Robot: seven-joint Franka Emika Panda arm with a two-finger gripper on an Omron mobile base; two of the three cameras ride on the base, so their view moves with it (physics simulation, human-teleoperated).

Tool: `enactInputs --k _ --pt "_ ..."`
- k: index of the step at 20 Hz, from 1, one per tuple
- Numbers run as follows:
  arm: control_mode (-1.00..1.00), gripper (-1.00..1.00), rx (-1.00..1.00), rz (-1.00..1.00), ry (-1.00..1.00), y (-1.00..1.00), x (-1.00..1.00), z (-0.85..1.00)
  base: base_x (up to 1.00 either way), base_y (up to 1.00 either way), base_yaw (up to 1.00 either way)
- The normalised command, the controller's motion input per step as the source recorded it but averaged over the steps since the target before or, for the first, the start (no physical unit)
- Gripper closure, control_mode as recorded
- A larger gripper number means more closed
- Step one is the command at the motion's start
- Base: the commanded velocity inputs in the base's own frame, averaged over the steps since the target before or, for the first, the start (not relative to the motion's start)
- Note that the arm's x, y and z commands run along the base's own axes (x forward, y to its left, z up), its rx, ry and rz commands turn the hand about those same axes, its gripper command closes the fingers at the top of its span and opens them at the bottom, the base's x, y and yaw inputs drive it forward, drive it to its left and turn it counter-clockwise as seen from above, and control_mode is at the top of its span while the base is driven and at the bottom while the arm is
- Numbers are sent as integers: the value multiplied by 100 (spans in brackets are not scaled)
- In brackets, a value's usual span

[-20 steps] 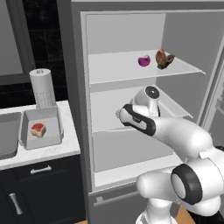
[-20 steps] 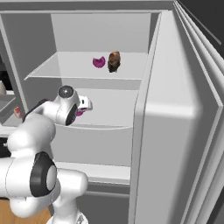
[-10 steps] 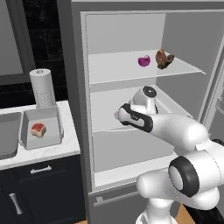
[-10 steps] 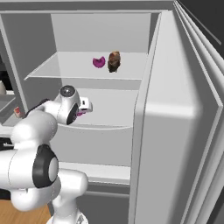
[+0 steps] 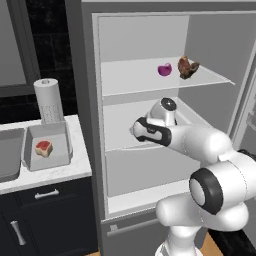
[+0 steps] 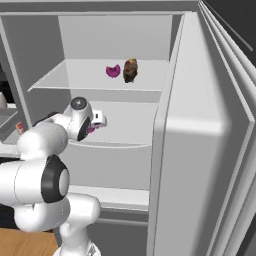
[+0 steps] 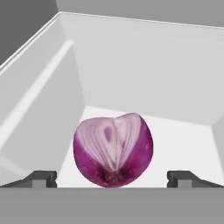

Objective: Place one onion and one steak in each tupperware on the nearby counter, to pack two identical lunches.

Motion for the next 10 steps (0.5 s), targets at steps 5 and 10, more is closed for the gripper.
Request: enactInputs --k 5,10 --pt "-100 -100 0 0 0 0 13 -8 0 0 0" --pt "-100 -100 0 0 0 3 6 -20 0 0 0"
